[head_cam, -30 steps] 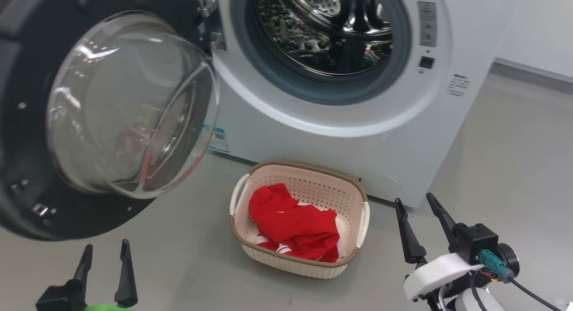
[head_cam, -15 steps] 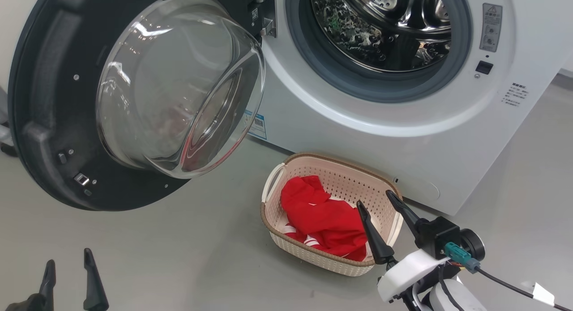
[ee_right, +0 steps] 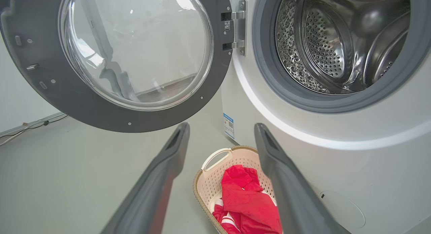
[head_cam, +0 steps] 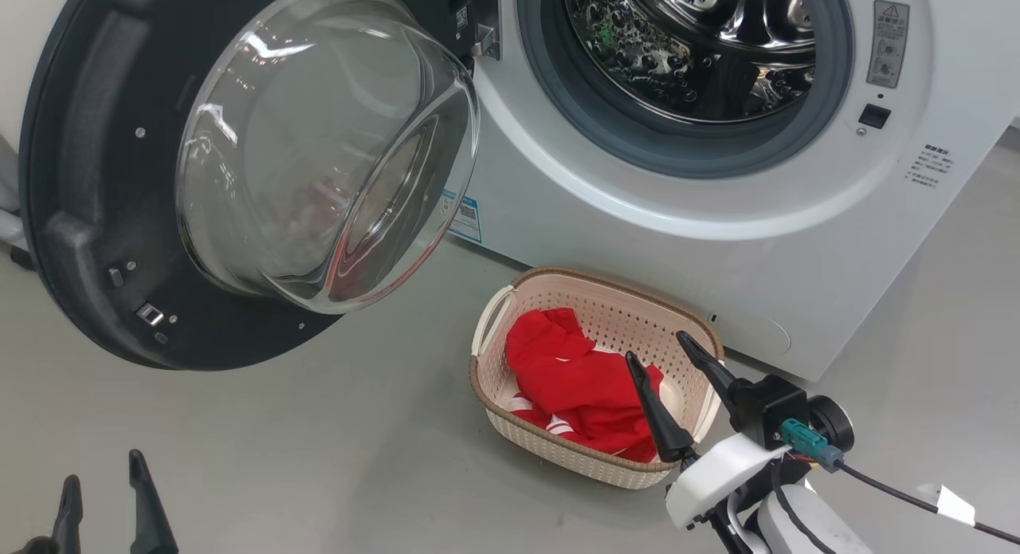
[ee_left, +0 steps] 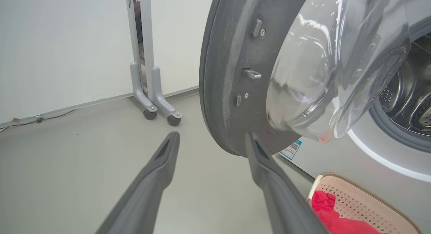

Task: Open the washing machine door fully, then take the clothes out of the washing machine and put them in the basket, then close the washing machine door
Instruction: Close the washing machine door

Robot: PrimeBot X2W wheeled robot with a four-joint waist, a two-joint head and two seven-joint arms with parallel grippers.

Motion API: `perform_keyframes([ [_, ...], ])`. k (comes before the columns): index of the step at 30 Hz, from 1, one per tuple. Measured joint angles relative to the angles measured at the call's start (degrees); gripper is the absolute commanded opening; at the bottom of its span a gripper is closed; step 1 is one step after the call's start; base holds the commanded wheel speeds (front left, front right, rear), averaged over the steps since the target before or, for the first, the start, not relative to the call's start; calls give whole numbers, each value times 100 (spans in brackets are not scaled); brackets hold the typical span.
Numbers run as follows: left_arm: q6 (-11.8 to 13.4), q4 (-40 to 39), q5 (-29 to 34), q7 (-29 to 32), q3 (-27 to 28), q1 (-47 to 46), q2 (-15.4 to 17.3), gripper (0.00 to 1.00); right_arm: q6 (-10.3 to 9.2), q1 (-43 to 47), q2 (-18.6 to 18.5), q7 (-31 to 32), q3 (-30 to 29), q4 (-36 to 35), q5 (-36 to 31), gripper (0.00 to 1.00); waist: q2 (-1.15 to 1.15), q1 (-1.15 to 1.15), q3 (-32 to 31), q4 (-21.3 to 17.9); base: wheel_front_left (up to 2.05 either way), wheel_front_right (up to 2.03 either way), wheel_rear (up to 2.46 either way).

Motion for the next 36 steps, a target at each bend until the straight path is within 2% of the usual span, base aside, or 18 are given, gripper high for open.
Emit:
perform_keyframes([
  [1,-1,1,-114,0,0,0,0,46,0,-16,0,0,-5,8,18,100,0,0,0,-1,0,0,0],
  [2,-12,-7,-194,0,0,0,0,19,-1,-36,0,0,-13,14,20,100,0,0,1,-3,0,0,0],
  [3,-15,-11,-308,0,0,-1,0,0,-2,-48,0,0,-24,16,22,100,0,0,0,-5,0,0,0],
  [7,-147,-10,-1004,0,-3,-1,-1,0,-14,-49,-1,0,-33,43,24,100,0,0,-1,-12,0,0,0],
  [9,-307,-3,-1427,0,12,-5,-2,0,-15,-49,-1,0,-34,57,33,100,0,0,-2,-14,0,0,0],
  [11,-331,10,-1664,0,30,-7,-4,0,-16,-49,-1,0,-33,63,51,100,0,0,-1,-15,0,0,0],
  [18,-750,158,-3006,-1,100,-18,-11,0,-18,-58,-2,0,-15,82,90,100,0,0,10,-19,0,0,0],
  [27,-944,568,-5606,-3,54,-137,-22,0,-58,-79,-2,0,4,98,183,100,0,0,20,-28,0,0,0],
  [32,-967,625,-5959,-26,110,-307,-37,0,-58,-86,-3,0,20,108,201,100,0,0,16,-39,0,0,0],
  [36,-967,623,-6002,85,442,-526,-42,0,-58,-87,-3,0,27,120,201,100,0,0,7,-49,0,0,0],
])
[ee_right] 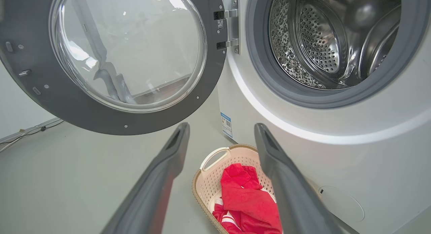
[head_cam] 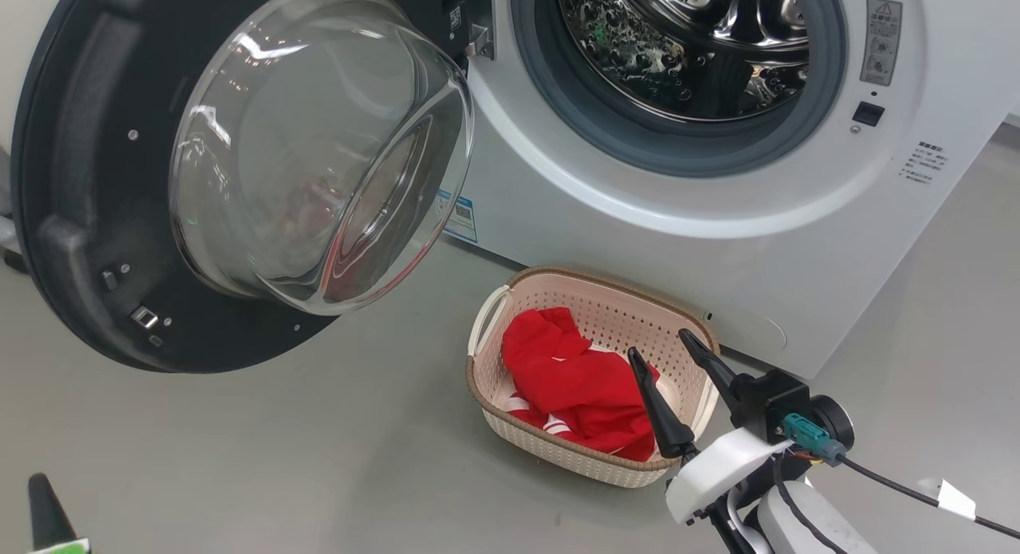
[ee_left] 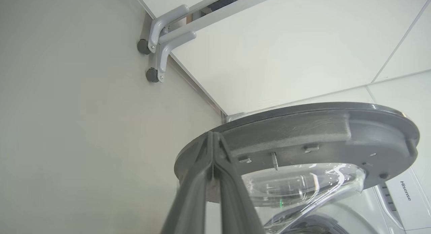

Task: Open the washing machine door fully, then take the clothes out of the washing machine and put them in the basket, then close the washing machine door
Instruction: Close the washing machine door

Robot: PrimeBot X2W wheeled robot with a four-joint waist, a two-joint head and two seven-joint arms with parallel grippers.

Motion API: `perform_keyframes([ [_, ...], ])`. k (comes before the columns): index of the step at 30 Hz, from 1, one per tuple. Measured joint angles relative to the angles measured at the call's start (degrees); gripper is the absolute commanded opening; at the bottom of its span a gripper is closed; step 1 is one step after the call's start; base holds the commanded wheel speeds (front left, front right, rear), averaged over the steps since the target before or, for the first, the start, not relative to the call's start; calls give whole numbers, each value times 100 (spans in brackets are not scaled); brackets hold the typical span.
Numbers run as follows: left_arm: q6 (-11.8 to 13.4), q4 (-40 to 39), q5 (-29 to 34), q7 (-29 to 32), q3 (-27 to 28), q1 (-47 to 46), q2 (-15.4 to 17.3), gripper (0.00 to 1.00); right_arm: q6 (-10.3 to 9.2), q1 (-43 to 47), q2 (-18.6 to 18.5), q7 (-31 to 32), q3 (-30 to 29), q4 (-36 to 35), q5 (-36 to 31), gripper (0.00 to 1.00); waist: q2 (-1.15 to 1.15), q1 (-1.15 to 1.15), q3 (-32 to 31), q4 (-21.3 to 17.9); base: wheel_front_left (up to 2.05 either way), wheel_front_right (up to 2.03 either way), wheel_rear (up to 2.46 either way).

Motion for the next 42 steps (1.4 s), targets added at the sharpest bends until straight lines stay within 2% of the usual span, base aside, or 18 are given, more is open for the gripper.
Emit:
perform_keyframes([
  [3,0,-2,-15,103,182,-226,96,0,-1,0,0,0,0,1,9,100,0,0,-8,-8,0,0,0],
  [8,0,30,-51,208,401,-565,614,0,-56,1,1,0,-5,1,18,100,0,0,-14,-28,0,0,0],
  [14,0,303,-45,453,433,-961,971,0,-63,5,0,0,-37,1,22,100,0,0,-16,-64,0,0,0],
  [19,56,542,-96,699,416,-1386,1214,0,-153,17,1,0,-90,-10,22,100,0,0,-6,-98,0,0,0],
  [33,435,1141,-495,1438,365,-2459,1685,0,-211,52,2,0,-116,-96,16,100,0,0,127,-211,0,0,0],
  [42,608,1536,-783,1942,333,-2909,1774,0,-212,41,-1,0,-127,-103,-33,100,0,0,319,-371,0,0,0],
])
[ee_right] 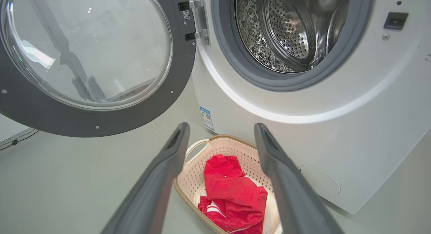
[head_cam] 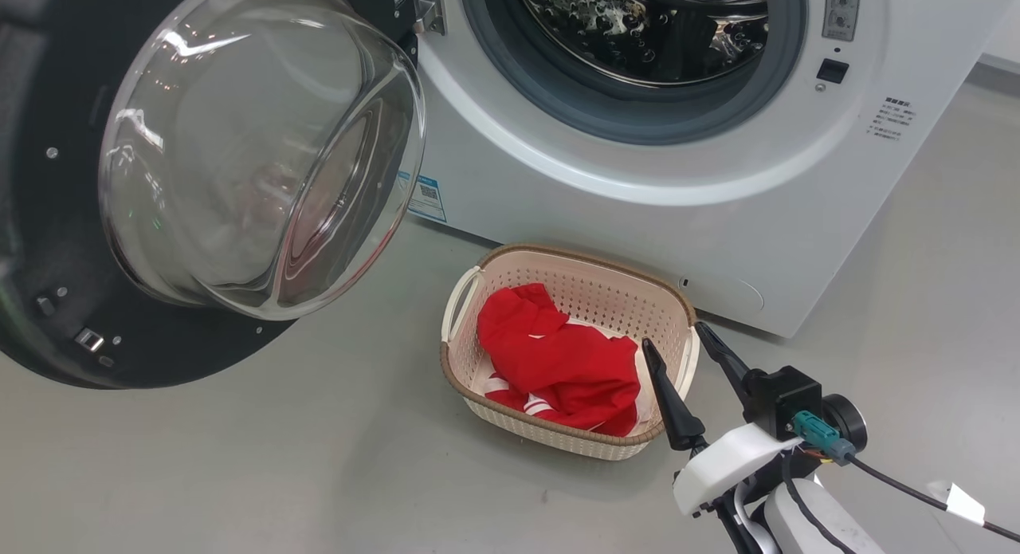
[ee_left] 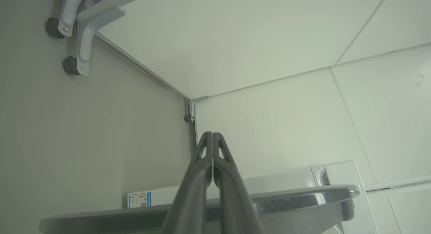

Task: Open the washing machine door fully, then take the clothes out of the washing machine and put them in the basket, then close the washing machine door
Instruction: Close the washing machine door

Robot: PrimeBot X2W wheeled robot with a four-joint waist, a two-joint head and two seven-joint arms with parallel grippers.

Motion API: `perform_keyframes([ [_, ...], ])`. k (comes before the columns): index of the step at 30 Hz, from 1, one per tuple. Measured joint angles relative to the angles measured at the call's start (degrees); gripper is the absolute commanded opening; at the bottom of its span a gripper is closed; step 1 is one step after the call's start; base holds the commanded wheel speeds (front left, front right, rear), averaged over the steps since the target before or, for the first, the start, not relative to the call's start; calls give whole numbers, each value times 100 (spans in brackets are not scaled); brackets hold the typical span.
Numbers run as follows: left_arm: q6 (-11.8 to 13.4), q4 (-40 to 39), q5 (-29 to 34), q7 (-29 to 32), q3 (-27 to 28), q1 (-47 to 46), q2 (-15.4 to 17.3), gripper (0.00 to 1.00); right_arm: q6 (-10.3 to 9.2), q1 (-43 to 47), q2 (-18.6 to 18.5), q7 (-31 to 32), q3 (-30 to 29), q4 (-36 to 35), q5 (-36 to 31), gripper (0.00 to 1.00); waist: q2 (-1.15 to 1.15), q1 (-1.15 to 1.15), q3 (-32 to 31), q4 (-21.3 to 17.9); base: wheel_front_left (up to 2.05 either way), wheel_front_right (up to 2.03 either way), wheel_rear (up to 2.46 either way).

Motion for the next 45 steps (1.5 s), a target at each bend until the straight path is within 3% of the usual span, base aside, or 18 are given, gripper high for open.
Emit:
perform_keyframes([
  [12,54,445,-278,285,60,-402,2,0,-40,-4,-4,0,-88,-2,-16,100,0,0,112,-73,0,0,0],
  [22,-18,599,-423,921,-96,-589,0,0,-38,-18,-5,0,-137,9,-19,100,0,0,127,-73,0,0,0],
  [31,-264,557,-710,2028,-439,-588,109,0,-35,-18,-4,0,-157,31,-14,100,0,0,106,-53,0,0,0],
  [45,-511,80,-1271,3634,-780,-397,-76,0,20,-18,-3,0,-63,81,5,100,0,0,52,-81,0,0,0],
])
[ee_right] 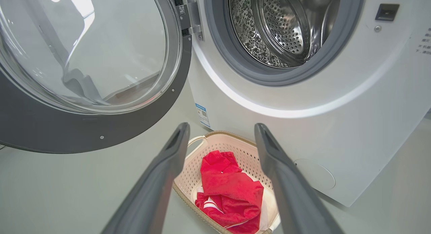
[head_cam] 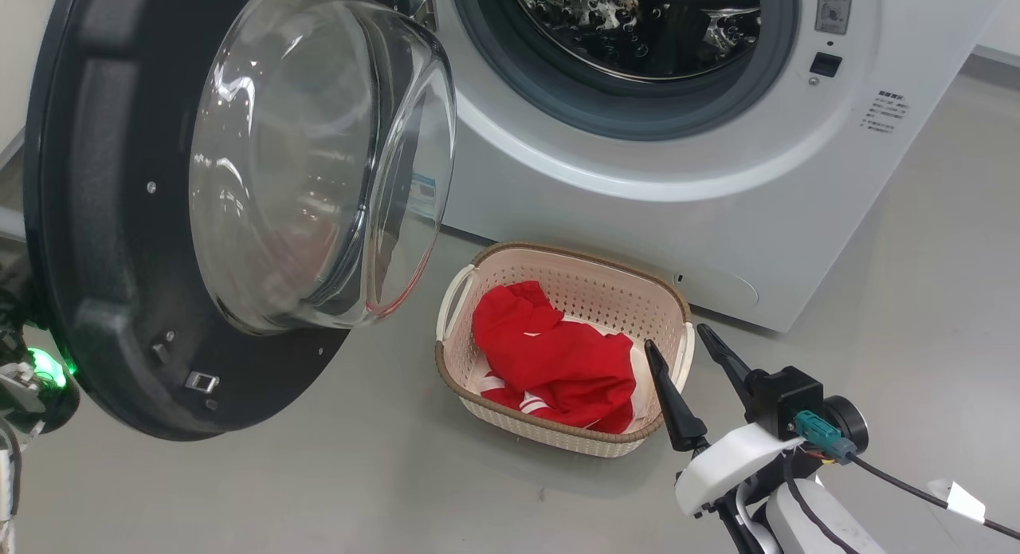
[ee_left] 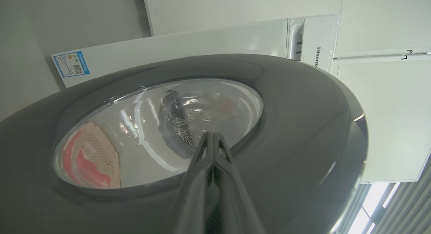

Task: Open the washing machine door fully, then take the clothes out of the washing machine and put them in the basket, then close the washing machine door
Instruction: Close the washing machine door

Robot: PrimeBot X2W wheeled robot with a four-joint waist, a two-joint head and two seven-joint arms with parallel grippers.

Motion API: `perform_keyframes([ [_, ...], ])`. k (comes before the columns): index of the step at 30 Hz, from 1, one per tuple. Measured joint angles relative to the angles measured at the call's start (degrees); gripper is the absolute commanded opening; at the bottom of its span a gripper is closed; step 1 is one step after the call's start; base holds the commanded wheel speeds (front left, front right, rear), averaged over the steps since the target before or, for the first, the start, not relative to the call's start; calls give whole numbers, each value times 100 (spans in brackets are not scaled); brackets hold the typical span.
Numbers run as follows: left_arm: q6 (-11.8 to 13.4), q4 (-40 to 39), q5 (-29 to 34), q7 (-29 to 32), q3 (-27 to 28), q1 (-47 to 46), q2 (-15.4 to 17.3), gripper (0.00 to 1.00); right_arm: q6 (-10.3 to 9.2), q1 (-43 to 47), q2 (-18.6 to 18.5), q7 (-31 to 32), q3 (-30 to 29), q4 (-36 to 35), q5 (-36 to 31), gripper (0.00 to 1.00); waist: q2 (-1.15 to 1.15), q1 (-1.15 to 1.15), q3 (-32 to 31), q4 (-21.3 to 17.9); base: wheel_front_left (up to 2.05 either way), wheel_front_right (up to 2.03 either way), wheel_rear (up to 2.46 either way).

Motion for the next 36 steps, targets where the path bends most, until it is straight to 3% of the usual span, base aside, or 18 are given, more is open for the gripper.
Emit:
perform_keyframes([
  [16,-83,-1088,-455,953,-90,787,-356,0,-20,2,0,0,126,-4,99,100,0,0,-54,-810,0,0,0],
  [25,-96,-1653,-525,1174,-266,987,-821,0,-64,3,1,0,149,-20,103,100,0,0,-9,-1410,0,0,0],
  [31,-98,-1934,-466,971,-371,987,-1225,0,-104,4,-3,0,127,-20,103,100,0,0,22,-1716,0,0,0],
  [36,-98,-2090,-218,651,-348,986,-1305,0,-105,3,-2,0,168,-31,103,100,0,0,59,-1911,0,0,0],
])
